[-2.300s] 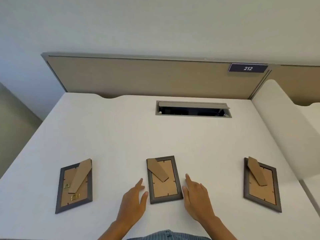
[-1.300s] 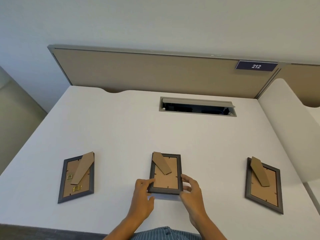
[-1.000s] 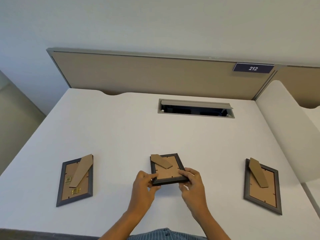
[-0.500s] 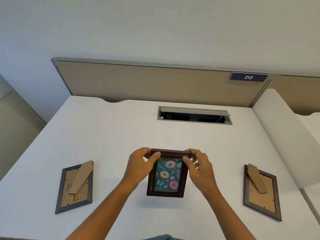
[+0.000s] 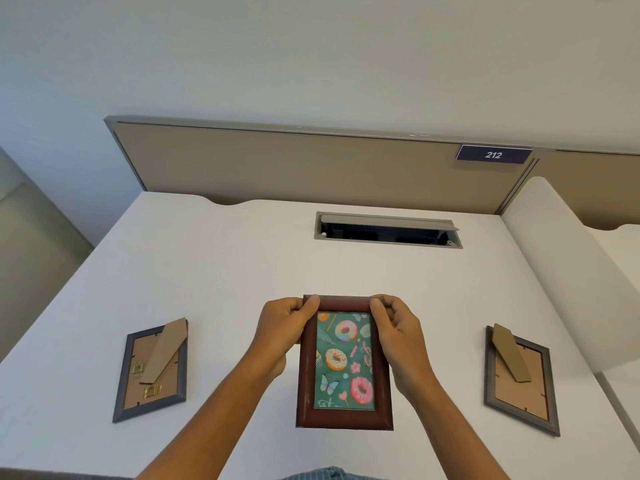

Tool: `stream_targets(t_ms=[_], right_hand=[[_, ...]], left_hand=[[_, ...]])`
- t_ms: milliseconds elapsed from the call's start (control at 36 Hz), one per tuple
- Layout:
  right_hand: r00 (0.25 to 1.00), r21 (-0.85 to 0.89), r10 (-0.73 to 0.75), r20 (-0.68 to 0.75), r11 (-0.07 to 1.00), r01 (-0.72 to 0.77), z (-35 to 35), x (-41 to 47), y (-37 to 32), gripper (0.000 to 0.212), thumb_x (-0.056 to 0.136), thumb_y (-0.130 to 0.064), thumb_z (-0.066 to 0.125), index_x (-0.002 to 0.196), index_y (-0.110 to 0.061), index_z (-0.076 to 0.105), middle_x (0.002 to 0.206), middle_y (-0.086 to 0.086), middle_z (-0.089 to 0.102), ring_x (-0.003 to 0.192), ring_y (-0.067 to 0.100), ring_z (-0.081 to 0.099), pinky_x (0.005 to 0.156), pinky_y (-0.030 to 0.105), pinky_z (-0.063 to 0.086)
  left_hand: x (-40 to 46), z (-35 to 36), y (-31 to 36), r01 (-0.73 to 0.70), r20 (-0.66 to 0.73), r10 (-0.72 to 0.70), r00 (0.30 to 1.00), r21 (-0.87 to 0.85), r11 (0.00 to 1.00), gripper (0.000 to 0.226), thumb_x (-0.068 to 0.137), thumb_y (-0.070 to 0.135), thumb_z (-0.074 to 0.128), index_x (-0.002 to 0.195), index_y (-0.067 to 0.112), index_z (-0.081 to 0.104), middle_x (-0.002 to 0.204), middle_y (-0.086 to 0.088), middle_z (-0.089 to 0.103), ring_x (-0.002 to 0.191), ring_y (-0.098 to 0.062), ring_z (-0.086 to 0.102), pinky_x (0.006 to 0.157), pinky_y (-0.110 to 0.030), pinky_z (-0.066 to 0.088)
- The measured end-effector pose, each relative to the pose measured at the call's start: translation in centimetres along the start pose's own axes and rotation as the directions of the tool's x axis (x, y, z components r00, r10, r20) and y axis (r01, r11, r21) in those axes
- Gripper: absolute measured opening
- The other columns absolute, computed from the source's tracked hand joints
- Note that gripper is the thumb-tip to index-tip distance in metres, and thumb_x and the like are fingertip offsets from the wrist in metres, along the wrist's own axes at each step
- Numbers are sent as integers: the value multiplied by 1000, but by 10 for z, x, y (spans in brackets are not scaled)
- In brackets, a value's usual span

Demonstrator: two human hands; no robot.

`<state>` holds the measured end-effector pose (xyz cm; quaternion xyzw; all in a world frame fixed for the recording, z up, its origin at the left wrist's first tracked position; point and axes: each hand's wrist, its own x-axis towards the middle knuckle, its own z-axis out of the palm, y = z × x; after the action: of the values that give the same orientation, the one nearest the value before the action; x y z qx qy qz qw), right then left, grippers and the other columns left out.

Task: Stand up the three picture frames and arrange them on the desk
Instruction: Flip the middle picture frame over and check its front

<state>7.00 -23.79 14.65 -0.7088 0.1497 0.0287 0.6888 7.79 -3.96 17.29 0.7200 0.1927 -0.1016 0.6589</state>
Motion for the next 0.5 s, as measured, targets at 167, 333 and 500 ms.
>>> stream_targets(t_ms=[167, 333, 500], right_hand=[[1000, 22, 8, 5, 1000, -8, -1, -3, -4, 19, 110, -36, 61, 112, -18, 66, 98, 3, 82, 91, 20, 83, 71, 29, 65], [1000, 20, -6, 6, 1000, 6, -4, -4, -5, 21, 108, -37, 62, 113, -16, 65, 102, 4, 83, 95, 20, 83, 68, 26, 64], [998, 7, 43, 43, 999, -43, -10, -9, -5, 36, 110, -44, 54, 111, -12, 71, 98, 3, 85, 93, 19, 83, 72, 25, 62]], left_hand=[[-5, 0, 3, -7, 1, 7, 1000, -18, 1000, 36, 99, 37, 66, 93, 4, 76, 83, -7, 82, 73, -17, 78, 62, -27, 60], [-10, 1, 4, -22, 30, 24, 999, -71, 997, 30, 99, 37, 65, 98, 9, 77, 86, -5, 82, 74, -13, 78, 64, -22, 61], [-14, 7, 3, -66, 22, 69, 997, -125, 990, 24, 100, 36, 65, 105, 16, 76, 91, 0, 83, 85, -13, 79, 73, -23, 61]])
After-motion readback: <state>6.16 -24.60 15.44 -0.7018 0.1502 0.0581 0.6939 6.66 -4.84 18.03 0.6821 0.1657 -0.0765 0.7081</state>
